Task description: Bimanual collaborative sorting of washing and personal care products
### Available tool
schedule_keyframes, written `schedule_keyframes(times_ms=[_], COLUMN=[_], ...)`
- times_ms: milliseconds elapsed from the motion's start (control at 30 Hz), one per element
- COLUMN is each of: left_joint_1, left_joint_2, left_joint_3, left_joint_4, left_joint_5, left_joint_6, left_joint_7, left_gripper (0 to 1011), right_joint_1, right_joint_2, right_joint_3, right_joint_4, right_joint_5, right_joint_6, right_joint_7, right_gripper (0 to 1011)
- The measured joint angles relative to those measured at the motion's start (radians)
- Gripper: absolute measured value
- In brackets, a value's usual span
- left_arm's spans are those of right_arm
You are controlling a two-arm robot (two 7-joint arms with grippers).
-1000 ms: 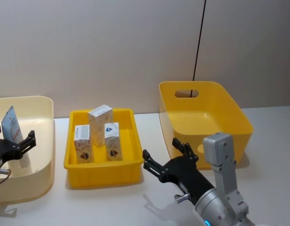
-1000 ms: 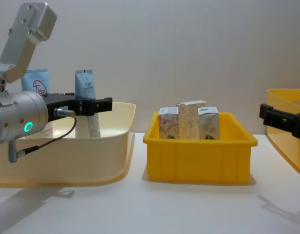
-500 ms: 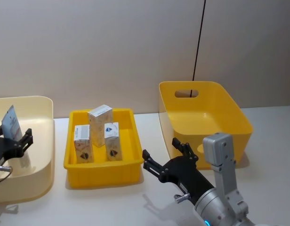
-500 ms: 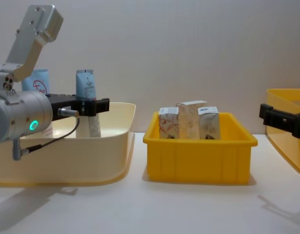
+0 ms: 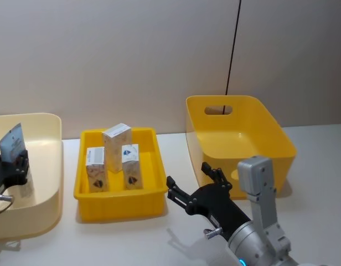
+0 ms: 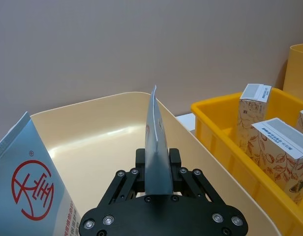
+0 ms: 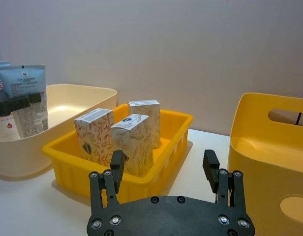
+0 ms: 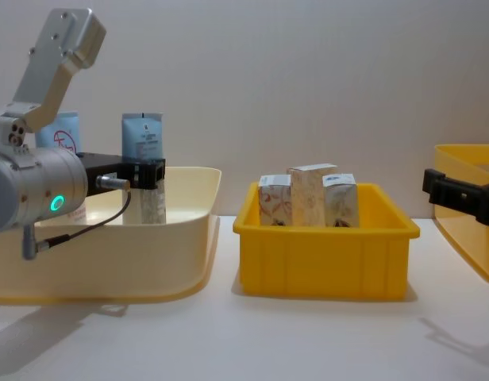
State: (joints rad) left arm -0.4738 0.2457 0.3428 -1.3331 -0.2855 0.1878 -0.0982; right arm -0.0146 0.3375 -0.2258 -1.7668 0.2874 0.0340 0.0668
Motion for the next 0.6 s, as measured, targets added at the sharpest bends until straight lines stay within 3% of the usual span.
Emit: schedule_keyframes(times_ms=[267, 600], left_joint_1=[0.002, 0.007], left_joint_2=[0.002, 0.014], left_joint_3=[-0.006, -0.032], left_joint_4=[0.001, -0.008], left_joint_5=[-0.003, -0.040], left_joint_6=[-0.018, -0.107], left_joint_7=[-0.022, -0.105], left_gripper=[238, 240], right_joint_1=[0.000, 0.000], right_joint_2=[0.000, 0.000], right_joint_3=[0.000, 0.000], right_joint_4=[0.000, 0.000], right_joint_5=[0.000, 0.000], right_joint_6=[0.000, 0.000], right_joint_7=[0.000, 0.000], right_gripper=[1001, 1001])
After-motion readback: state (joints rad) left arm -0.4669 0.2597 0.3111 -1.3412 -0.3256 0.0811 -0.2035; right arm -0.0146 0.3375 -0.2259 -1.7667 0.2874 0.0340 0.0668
